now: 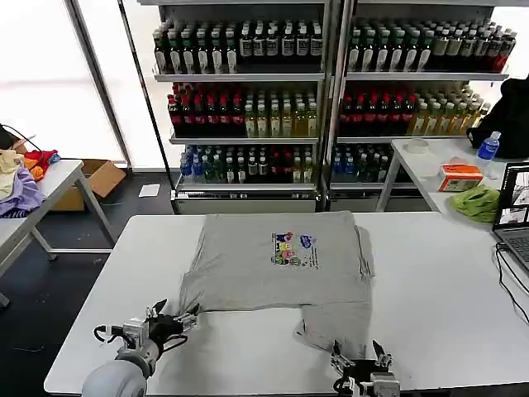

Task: Fold and organize the clothes.

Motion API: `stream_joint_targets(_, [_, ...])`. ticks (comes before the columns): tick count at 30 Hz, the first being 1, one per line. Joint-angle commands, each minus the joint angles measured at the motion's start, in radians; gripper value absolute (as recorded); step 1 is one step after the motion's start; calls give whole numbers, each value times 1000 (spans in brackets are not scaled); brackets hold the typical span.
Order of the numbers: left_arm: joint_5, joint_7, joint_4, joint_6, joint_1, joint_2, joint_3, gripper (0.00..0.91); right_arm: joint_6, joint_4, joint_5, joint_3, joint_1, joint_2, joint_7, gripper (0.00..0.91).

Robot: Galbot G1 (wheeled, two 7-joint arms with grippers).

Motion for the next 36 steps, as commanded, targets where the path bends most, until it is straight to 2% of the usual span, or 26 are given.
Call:
stream_joint_targets(1, [5, 4, 10, 2, 11, -7, 14, 10, 0, -14, -5, -2, -3, 1, 1, 0])
stream_joint_targets(17, [35, 10, 1, 1, 35, -14, 21, 10, 53, -92, 20, -6, 1, 16, -13, 0])
stream_joint_targets(25, [38, 17, -5, -2, 39, -26, 28, 10, 88, -62, 9, 1, -1, 17, -33, 0])
stream_joint_targets(31, [37, 20, -31, -48, 22, -39, 19, 10, 162, -10, -38, 20, 5, 10, -84, 0])
stream_joint_targets(36, [22, 0, -31, -114, -13, -60, 15, 10, 209, 1, -30, 42, 62, 23, -104, 0])
